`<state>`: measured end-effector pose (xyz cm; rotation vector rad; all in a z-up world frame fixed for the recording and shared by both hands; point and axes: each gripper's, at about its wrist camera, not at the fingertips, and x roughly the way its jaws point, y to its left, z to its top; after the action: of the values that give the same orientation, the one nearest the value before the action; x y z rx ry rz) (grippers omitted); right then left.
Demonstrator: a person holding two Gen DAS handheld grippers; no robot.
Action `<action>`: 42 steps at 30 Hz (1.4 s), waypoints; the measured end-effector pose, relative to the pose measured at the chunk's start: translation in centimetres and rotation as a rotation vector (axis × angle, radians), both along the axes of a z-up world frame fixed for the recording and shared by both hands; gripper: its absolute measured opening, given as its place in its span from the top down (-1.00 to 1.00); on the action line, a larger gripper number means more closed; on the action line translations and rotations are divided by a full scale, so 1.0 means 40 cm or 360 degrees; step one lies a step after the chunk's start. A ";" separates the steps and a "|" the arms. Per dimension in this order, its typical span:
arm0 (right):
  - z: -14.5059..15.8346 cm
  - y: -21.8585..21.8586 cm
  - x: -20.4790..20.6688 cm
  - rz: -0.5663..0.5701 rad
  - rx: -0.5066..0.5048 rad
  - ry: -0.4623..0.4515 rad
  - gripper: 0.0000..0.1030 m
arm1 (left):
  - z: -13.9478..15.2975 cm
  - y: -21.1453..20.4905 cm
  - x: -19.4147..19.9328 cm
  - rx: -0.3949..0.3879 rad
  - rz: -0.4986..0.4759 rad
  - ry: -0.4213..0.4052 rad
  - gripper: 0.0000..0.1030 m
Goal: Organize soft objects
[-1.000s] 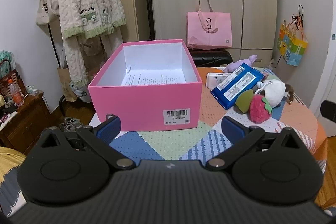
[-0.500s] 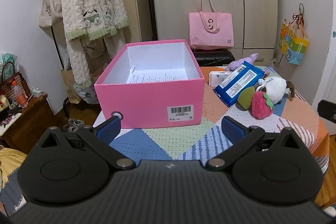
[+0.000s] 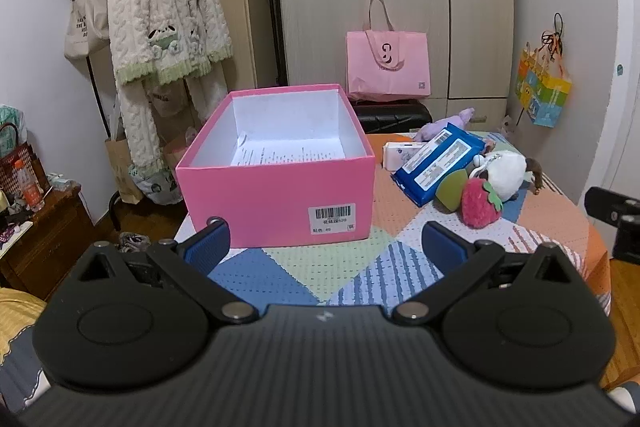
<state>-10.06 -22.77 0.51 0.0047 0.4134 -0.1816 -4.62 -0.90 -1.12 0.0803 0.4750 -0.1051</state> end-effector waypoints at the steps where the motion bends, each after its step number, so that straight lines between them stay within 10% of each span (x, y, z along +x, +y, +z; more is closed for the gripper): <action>1: 0.000 0.000 0.001 -0.0001 -0.0001 -0.0001 -1.00 | 0.000 -0.001 0.000 0.0003 -0.0002 0.0000 -1.00; 15: 0.000 -0.007 -0.003 0.0041 0.0034 -0.0023 -1.00 | -0.004 -0.003 0.021 0.0031 -0.0020 0.0027 -1.00; 24: 0.019 -0.065 0.024 0.0132 -0.0146 -0.0221 -1.00 | 0.053 -0.011 0.064 -0.0154 -0.0463 0.0008 -1.00; 30: -0.041 -0.152 0.092 0.0153 0.0066 -0.0230 -0.86 | 0.052 -0.095 0.134 -0.0155 -0.0567 -0.0029 -0.96; 42: -0.211 -0.150 0.228 0.0368 0.0096 -0.0029 -0.48 | -0.053 -0.248 0.329 -0.0210 -0.0664 0.0172 -0.18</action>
<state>-0.96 -28.76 -7.92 0.0178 0.3976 0.0585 8.55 -10.82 -3.26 0.0437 0.5530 -0.5515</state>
